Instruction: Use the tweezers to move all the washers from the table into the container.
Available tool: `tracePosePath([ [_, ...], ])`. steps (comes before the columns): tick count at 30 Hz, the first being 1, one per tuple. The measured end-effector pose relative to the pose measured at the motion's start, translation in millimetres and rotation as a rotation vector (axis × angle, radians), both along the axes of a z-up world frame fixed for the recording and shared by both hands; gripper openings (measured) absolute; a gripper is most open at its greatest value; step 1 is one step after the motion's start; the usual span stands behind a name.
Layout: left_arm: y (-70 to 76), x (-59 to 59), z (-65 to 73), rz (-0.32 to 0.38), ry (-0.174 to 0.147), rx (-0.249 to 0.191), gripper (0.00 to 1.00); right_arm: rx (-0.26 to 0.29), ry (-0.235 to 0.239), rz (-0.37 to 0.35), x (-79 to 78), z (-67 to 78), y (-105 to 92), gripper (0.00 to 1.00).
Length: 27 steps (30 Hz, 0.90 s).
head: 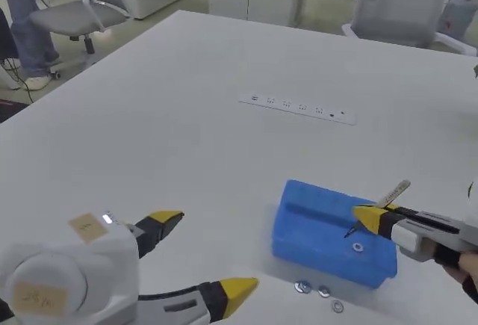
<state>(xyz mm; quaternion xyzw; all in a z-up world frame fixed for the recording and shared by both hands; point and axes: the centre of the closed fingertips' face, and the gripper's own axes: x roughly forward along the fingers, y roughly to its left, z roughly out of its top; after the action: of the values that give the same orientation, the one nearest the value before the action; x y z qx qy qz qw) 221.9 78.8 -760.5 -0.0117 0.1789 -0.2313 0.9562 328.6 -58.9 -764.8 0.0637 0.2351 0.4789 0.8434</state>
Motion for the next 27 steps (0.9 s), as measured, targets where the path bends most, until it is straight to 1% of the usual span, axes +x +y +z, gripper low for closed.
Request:
tracePosePath([
  [1,-0.2,-0.1,0.1,-0.001,0.0,-0.001,0.76,0.024,0.008,0.012,-7.0,2.6,2.6,0.04],
  [2,-0.4,-0.1,0.3,-0.001,-0.001,-0.001,0.76,0.034,0.015,0.02,-11.8,3.1,4.0,0.04],
  [3,-0.6,-0.1,0.4,-0.002,-0.002,-0.001,0.76,0.042,0.025,0.029,-18.8,2.2,5.6,0.04],
  [5,-1.0,-0.3,0.3,-0.004,-0.001,-0.001,0.76,0.044,0.027,0.041,-26.7,-0.3,7.0,0.04],
  [7,-1.2,-0.4,0.4,-0.005,-0.001,-0.001,0.76,0.049,0.05,0.062,-36.9,-6.6,8.5,0.04],
  [8,-1.1,-0.3,0.4,-0.005,-0.001,-0.002,0.76,0.045,0.063,0.076,-43.0,-11.8,9.1,0.04],
  [9,-1.1,-0.3,0.4,-0.005,-0.001,-0.002,0.76,0.039,0.07,0.079,-45.8,-15.3,8.9,0.04],
  [11,-1.0,-0.2,0.7,-0.004,-0.002,-0.005,0.76,0.014,0.081,0.092,-53.3,-24.7,8.0,0.04],
  [13,-1.1,-0.3,0.7,-0.005,-0.001,-0.006,0.75,-0.028,0.082,0.101,-57.5,-34.4,5.4,0.04],
  [15,-1.1,-0.1,0.8,-0.005,-0.002,-0.005,0.75,-0.081,0.076,0.111,-60.3,-43.9,2.8,0.04],
  [18,-1.2,-0.2,0.4,-0.006,-0.001,-0.001,0.75,-0.135,0.064,0.12,-59.2,-57.0,-2.3,0.04],
  [20,-1.4,-0.3,0.4,-0.008,0.0,-0.002,0.75,-0.169,0.057,0.127,-58.7,-61.9,-2.7,0.04],
  [21,-1.2,-0.3,0.5,-0.007,-0.001,-0.001,0.75,-0.183,0.045,0.133,-58.5,-63.1,-2.2,0.04],
  [24,-0.8,-0.3,0.5,-0.005,-0.001,-0.001,0.75,-0.21,0.022,0.13,-57.1,-67.3,-3.7,0.04],
  [25,-0.5,-0.2,0.5,-0.005,-0.001,-0.001,0.75,-0.215,0.022,0.128,-56.7,-68.7,-4.0,0.04],
  [27,-0.3,-0.3,0.3,-0.004,0.0,0.0,0.75,-0.233,0.008,0.137,-58.9,-70.7,-3.5,0.04],
])
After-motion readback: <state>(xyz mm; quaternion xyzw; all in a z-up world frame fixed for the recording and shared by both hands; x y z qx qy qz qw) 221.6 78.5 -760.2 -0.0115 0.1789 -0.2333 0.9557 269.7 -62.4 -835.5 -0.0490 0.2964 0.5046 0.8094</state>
